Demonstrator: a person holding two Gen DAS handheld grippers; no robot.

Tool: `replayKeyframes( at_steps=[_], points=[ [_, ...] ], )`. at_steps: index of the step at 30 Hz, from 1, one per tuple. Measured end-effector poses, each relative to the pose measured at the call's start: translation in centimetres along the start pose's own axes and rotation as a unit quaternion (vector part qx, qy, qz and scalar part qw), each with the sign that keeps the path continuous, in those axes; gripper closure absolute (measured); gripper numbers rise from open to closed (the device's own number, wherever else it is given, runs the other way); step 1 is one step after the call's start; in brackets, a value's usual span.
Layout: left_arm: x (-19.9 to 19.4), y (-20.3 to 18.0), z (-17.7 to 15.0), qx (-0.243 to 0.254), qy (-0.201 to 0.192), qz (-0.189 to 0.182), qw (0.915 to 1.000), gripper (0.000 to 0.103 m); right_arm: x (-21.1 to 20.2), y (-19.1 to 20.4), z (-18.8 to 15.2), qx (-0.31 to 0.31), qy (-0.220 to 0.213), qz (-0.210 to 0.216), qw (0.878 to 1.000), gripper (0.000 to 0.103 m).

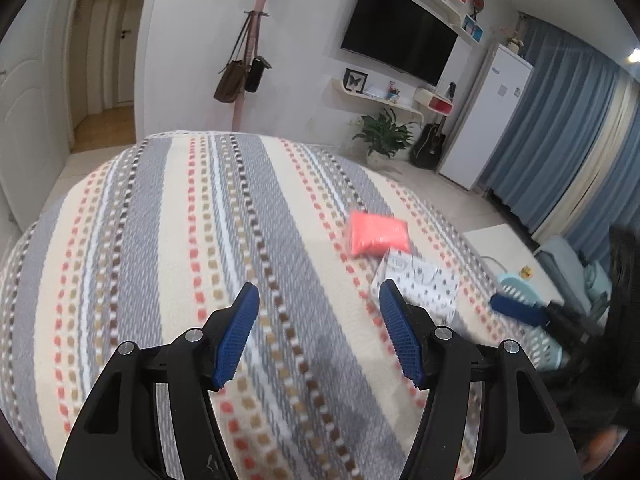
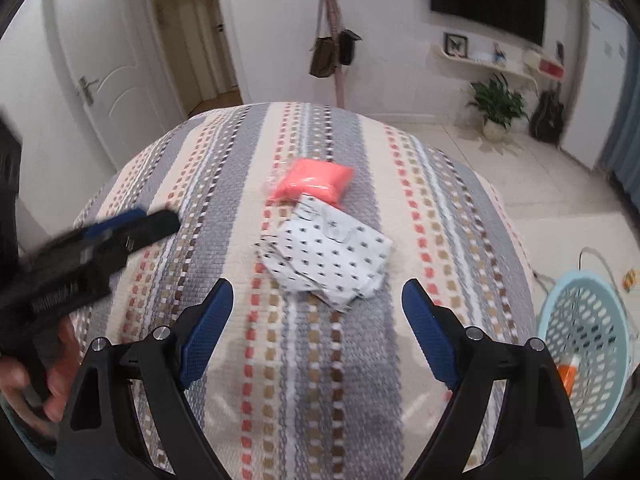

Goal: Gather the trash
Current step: 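Move both open tools back over the pink and white bags, then grasp the pink bag with the left tool while the right tool grasps the white patterned bag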

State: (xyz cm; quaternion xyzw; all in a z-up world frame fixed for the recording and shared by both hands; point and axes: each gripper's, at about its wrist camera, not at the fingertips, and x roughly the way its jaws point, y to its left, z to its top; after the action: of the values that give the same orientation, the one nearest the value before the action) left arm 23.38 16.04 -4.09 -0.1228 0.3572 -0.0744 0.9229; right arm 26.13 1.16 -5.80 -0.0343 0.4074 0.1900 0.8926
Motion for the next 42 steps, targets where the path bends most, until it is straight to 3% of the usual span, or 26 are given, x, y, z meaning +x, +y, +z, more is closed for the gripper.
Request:
replayKeyframes(
  at_steps=[3, 5, 7, 11, 15, 23, 30, 32, 34, 42],
  points=[
    [1.0, 0.0, 1.0, -0.004, 0.01, -0.01, 0.9999, 0.042, 1.3, 0.7, -0.1, -0.011, 0.007, -0.002, 1.0, 0.043],
    [1.7, -0.3, 1.2, -0.001, 0.016, -0.011, 0.9998, 0.042, 2.6, 0.7, -0.1, -0.011, 0.024, -0.013, 1.0, 0.068],
    [2.4, -0.5, 1.4, 0.002, 0.021, -0.013, 0.9997, 0.042, 3.4, 0.2, 0.0, -0.008, 0.026, -0.027, 0.999, 0.075],
    [3.5, -1.2, 1.6, 0.012, 0.03, -0.019, 0.9993, 0.042, 2.3, -1.2, -0.2, 0.016, 0.001, -0.009, 1.0, 0.097],
    [4.8, -2.0, 1.8, 0.016, 0.041, -0.025, 0.9987, 0.042, 1.1, -3.0, -0.7, 0.043, -0.014, -0.036, 0.998, 0.1],
    [7.6, -5.3, 2.5, 0.051, 0.048, -0.036, 0.9969, 0.03, 0.0, -7.3, -1.5, 0.119, -0.023, -0.022, 0.992, 0.1],
    [10.9, -6.8, 2.9, 0.084, 0.076, -0.028, 0.9932, 0.027, 0.4, -7.1, -1.3, 0.119, -0.024, -0.024, 0.992, 0.1],
    [10.9, -7.2, 2.8, 0.096, 0.075, -0.027, 0.9922, 0.03, 0.4, -7.3, -1.3, 0.122, -0.024, -0.02, 0.992, 0.1],
    [11.0, -7.8, 2.4, 0.118, 0.078, -0.019, 0.9897, 0.045, 0.4, -7.4, -1.3, 0.124, -0.025, -0.018, 0.992, 0.1],
    [10.1, -9.0, 2.0, 0.144, 0.053, 0.005, 0.9881, 0.054, -0.4, -7.6, -1.7, 0.131, -0.043, -0.014, 0.99, 0.1]
  ],
)
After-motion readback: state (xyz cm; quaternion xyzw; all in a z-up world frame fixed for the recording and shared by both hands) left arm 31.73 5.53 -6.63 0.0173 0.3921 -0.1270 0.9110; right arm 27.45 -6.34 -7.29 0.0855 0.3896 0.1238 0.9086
